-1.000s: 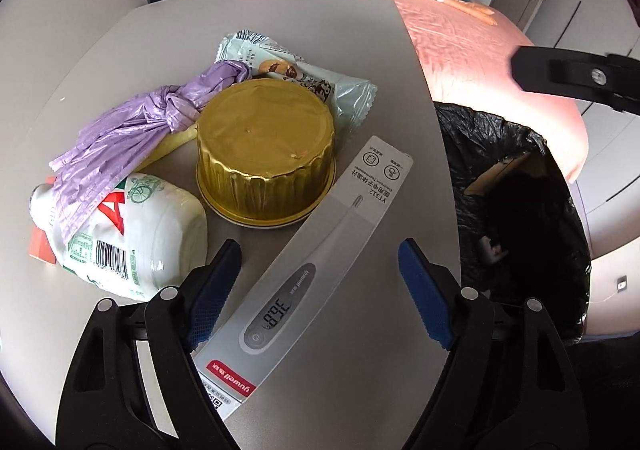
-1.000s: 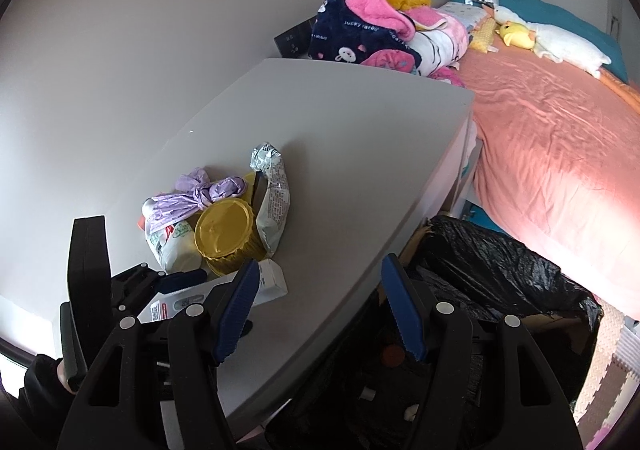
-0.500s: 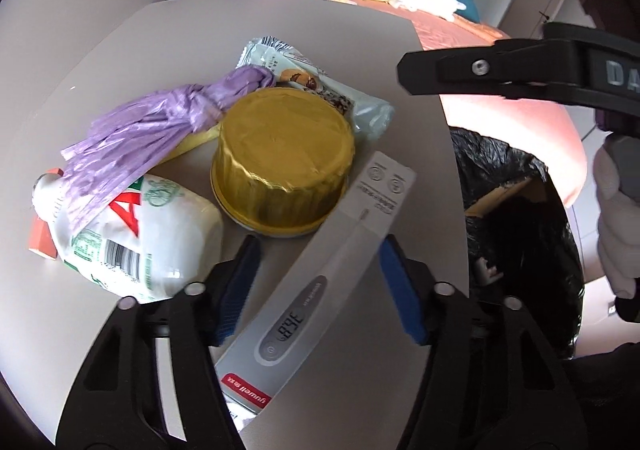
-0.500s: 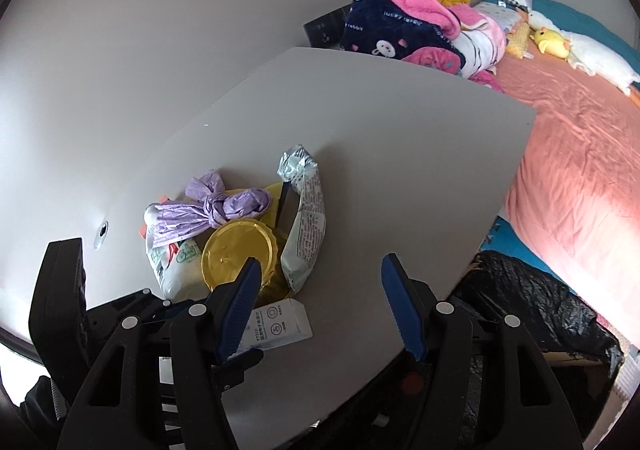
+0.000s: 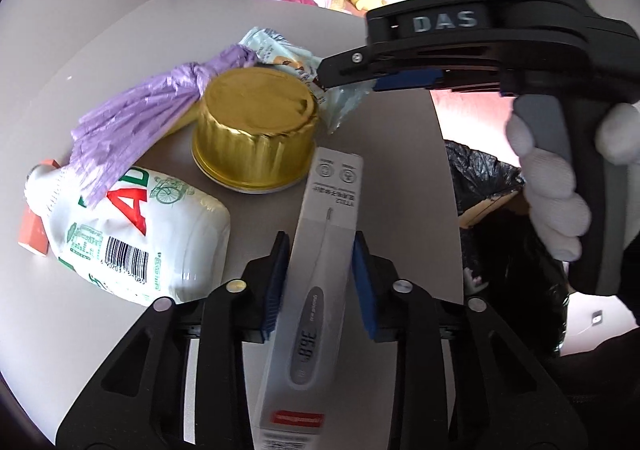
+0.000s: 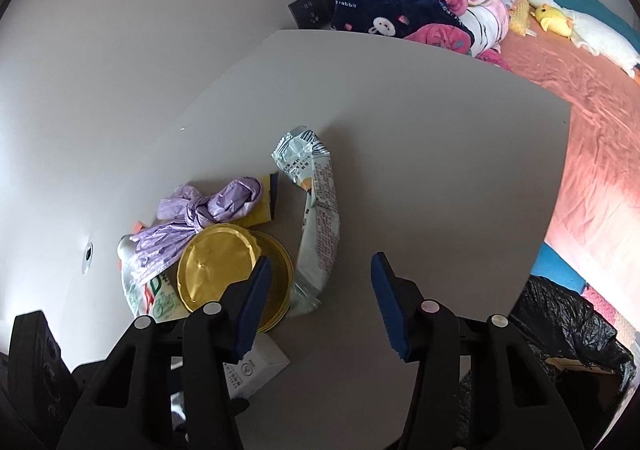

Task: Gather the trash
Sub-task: 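Grasp the white thermometer box with the left gripper while the right grasps the snack wrapper, then lift the thermometer box and snack wrapper off the desk with both grippers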

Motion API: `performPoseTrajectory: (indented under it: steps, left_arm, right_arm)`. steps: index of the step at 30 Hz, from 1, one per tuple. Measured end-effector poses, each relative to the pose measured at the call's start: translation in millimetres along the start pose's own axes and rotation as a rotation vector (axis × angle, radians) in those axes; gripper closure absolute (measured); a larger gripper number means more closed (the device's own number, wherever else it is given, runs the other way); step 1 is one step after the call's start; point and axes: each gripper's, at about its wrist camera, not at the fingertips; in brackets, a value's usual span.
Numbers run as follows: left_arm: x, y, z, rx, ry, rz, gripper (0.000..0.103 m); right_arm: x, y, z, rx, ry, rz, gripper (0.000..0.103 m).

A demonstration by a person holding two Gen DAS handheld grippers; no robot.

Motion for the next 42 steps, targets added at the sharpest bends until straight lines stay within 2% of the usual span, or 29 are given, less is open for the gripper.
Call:
performPoseTrajectory:
  steps: [3, 5, 7, 10, 19, 33, 37, 40, 42]
  left_arm:
    - [-1.8, -1.9, -2.3, -0.020, -0.019, 0.002, 0.072]
    - [-2.2, -3.0, -2.5, -0.031, -0.022, 0.007, 0.072]
    - [-3.0, -4.0, -3.7, -0.037, -0.022, 0.012, 0.073]
    - [-4.9, -4.5, -8.8, -0.058, -0.058, 0.001, 0.073]
    - [-5.9, -4.1, -3.3, -0.081, -0.100, -0.026, 0.073]
    - [-24.6, 1.4, 21.0, -0.039, -0.129, 0.023, 0.074]
    - [-20.6, 7.3, 31.1, -0.017, -0.125, 0.024, 0.099]
    - [-12.1, 8.0, 32.6, -0.027, -0.092, -0.004, 0.101]
    - [-16.5, 8.7, 33.3, -0.035, -0.077, 0.018, 0.101]
  right_arm:
    - [8.7, 3.5, 1.2, 0.007, -0.007, -0.013, 0.059]
    - [13.8, 5.3, 3.2, 0.015, 0.000, -0.026, 0.070]
    - [16.6, 5.6, 4.7, 0.017, 0.002, -0.034, 0.086]
    - [16.6, 3.5, 5.2, 0.013, 0.000, -0.035, 0.092]
    - [-12.6, -7.5, 10.4, 0.024, -0.007, 0.018, 0.093]
    - [-70.1, -31.3, 21.5, 0.055, -0.037, 0.086, 0.093]
    - [-87.6, -40.4, 21.8, 0.062, -0.050, 0.115, 0.093]
    - [-100.2, -46.9, 23.2, 0.068, -0.059, 0.135, 0.093]
    - [-107.5, -50.8, 24.6, 0.070, -0.066, 0.146, 0.093]
Point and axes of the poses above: each gripper's, at about its wrist camera, not at the fingertips, and x roughly the way its jaws point, z to its right, y to its top, and after that the axes turned 12 degrees about -x, right-handed
